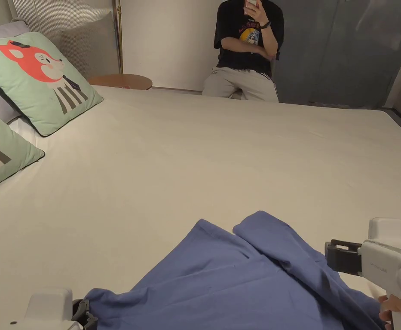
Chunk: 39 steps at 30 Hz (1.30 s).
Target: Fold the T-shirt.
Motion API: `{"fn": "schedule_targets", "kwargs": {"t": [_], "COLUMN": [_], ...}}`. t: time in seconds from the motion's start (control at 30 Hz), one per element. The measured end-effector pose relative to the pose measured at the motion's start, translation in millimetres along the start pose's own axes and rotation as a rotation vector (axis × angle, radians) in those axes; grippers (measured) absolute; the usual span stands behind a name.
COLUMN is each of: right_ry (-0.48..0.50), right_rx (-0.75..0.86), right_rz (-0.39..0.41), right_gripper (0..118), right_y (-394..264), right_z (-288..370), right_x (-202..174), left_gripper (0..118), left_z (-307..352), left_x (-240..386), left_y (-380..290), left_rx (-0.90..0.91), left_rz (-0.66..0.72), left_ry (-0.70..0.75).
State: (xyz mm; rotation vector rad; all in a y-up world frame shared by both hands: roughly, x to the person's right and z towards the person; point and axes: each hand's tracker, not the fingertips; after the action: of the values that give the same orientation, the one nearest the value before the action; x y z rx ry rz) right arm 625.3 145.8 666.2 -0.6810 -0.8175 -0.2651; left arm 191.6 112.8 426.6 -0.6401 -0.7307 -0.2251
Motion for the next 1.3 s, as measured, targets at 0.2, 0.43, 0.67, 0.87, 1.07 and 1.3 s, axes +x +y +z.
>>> {"fn": "schedule_targets", "kwargs": {"t": [0.2,0.43,0.67,0.87,1.07,1.3], "right_ry": [0.001,0.031,0.105,0.153,0.147,0.094], "right_rx": [-0.165,-0.221,-0.068,0.171,0.37,0.613], "right_rz": [0.023,0.064,0.126,-0.065,-0.126,-0.192], "right_gripper": [96,46,2,2,2,2], "right_y": [7.0,-2.7,-8.9,-7.1,-17.7,-27.0], "right_z": [-67.7,-80.9,-35.7,50.6,148.1,253.8], "right_x": [-9.6,-20.8,-12.4,23.5,40.0,53.1], "left_gripper": [4,4,4,4,4,4], "left_z": [-1.1,-6.2,3.8,22.3,54.4,104.5], "left_x": [4.3,9.1,11.8,6.4,4.5,6.1], "left_y": [0.8,-0.1,5.2,20.2,44.4,87.0], "left_rx": [-0.013,-0.031,-0.013,0.042,0.146,0.328], "left_rz": [0.005,0.009,0.013,0.037,0.082,0.122], "left_ry": [-0.004,-0.011,-0.026,-0.025,-0.044,-0.081]}}
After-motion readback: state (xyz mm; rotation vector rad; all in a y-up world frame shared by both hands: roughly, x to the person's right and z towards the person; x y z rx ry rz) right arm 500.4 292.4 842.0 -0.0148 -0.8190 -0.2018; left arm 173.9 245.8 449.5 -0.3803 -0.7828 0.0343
